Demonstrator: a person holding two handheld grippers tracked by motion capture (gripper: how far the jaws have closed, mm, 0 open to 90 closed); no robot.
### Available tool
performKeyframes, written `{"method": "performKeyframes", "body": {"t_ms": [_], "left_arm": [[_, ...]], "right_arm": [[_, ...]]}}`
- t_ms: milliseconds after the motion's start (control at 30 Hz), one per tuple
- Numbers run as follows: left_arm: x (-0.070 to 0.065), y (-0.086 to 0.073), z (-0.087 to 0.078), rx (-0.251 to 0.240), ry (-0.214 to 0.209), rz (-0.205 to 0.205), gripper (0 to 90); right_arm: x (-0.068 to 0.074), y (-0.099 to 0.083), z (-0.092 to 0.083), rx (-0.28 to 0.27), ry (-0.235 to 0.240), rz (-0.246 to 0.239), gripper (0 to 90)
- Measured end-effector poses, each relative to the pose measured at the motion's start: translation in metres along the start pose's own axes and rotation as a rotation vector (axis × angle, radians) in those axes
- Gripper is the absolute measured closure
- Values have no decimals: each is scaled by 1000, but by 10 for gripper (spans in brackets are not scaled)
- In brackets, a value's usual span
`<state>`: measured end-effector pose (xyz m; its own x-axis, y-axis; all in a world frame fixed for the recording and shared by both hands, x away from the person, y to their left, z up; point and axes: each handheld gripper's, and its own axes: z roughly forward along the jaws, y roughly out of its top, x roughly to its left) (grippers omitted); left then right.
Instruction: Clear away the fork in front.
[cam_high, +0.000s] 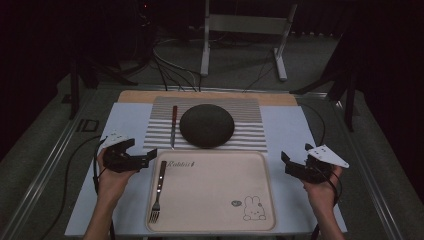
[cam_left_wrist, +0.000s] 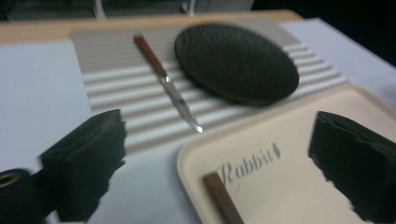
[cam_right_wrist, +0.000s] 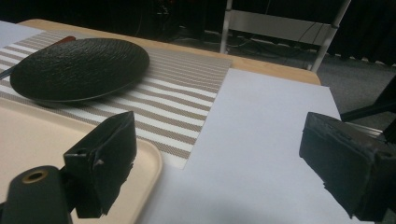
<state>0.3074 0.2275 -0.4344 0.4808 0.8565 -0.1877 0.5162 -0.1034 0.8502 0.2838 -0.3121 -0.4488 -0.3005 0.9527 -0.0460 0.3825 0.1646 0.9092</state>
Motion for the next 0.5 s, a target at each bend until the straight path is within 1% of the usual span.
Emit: {"method": "performKeyframes", "body": {"t_ms": [133, 267, 300, 400, 500], "left_arm": [[0, 6, -9, -76, 20, 36, 3], [-1, 6, -15, -153, 23, 63, 2], [-1, 6, -15, -153, 23, 63, 2], [-3, 4, -19, -189, 39, 92, 1], [-4, 3, -22, -210, 50, 107, 1]], "right_arm": [[1, -2, -2, -7, 5, -1, 114], [1, -4, -5, -11, 9, 1, 114], [1, -4, -5, -11, 9, 1, 114], [1, -7, -7, -14, 12, 1, 114], [1, -11, -8, -13, 14, 4, 113]]}}
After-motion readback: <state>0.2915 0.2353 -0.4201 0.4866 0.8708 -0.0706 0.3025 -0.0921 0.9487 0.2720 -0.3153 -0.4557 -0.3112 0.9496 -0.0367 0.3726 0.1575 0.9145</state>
